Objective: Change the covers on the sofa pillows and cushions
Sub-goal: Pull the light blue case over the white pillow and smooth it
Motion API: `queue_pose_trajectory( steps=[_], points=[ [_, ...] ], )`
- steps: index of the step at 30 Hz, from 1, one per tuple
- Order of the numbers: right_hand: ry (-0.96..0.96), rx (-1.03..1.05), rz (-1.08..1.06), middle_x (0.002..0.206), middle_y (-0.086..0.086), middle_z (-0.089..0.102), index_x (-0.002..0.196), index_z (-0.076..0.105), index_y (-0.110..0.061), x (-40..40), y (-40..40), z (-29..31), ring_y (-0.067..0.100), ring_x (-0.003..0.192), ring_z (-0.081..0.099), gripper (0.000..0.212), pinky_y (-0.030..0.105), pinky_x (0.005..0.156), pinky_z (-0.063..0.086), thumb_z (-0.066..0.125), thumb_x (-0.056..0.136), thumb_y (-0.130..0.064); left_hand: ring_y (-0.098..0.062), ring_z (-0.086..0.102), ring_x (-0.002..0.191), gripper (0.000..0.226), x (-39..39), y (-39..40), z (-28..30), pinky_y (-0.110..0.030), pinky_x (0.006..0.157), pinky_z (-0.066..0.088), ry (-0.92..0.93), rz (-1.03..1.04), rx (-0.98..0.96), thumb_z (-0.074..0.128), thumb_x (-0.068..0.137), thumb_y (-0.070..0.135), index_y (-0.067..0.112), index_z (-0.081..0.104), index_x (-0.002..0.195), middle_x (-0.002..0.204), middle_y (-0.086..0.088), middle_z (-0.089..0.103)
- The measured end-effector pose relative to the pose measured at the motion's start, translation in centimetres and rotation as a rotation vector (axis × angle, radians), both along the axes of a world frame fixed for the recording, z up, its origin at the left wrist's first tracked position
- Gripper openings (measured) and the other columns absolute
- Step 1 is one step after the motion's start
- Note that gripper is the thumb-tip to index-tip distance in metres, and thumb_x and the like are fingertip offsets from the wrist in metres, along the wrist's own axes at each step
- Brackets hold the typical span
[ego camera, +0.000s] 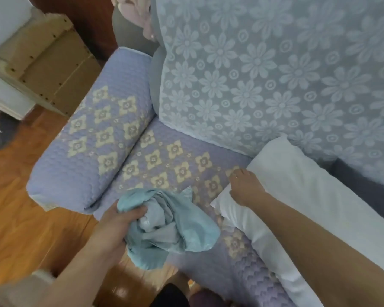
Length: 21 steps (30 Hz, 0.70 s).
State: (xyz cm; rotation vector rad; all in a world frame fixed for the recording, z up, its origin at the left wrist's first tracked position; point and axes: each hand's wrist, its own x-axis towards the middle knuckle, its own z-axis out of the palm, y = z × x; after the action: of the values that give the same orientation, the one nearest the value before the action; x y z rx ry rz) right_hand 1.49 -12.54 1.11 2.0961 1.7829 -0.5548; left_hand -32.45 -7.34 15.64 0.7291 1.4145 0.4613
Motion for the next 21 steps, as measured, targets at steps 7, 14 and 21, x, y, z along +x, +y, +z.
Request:
queue_pose_trajectory(
  steps=[7, 14, 21],
  points=[
    [-0.179, -0.295, 0.194, 0.154, 0.003, 0.041, 0.148, 0.042, -0.021, 1.5, 0.2, -10.9, 0.027, 0.145, 0.032, 0.056, 0.045, 0.122, 0.012, 0.044, 0.098, -0.046, -0.037, 0.069, 0.111, 0.034, -0.3, 1.3, -4.0, -0.057, 0.101, 0.052, -0.015, 0.009, 0.002, 0.067, 0.093, 0.006, 0.008, 0.066, 0.127, 0.119, -0.018, 0.073],
    [0.164, 0.455, 0.069, 0.087, -0.003, 0.062, 0.097, 0.070, -0.023, 2.1, -7.2, 6.2, 0.025, 0.079, 0.060, 0.029, 0.039, 0.085, 0.035, 0.045, 0.093, -0.036, -0.040, 0.069, 0.110, 0.034, 3.5, -1.1, -0.1, -0.063, 0.102, 0.049, -0.076, -0.140, -0.038, 0.063, 0.093, 0.001, 0.009, 0.065, 0.127, 0.120, -0.020, 0.071],
    [0.131, 0.744, 0.075, 0.082, -0.006, 0.052, 0.102, 0.071, -0.029, 2.8, -17.0, 21.3, 0.022, 0.077, 0.049, 0.019, 0.041, 0.089, 0.037, 0.066, 0.085, -0.023, -0.040, 0.067, 0.115, 0.041, 11.8, -7.9, 5.0, -0.059, 0.105, 0.049, -0.207, -0.281, -0.022, 0.066, 0.093, 0.007, 0.015, 0.059, 0.133, 0.125, -0.020, 0.069]
  ],
)
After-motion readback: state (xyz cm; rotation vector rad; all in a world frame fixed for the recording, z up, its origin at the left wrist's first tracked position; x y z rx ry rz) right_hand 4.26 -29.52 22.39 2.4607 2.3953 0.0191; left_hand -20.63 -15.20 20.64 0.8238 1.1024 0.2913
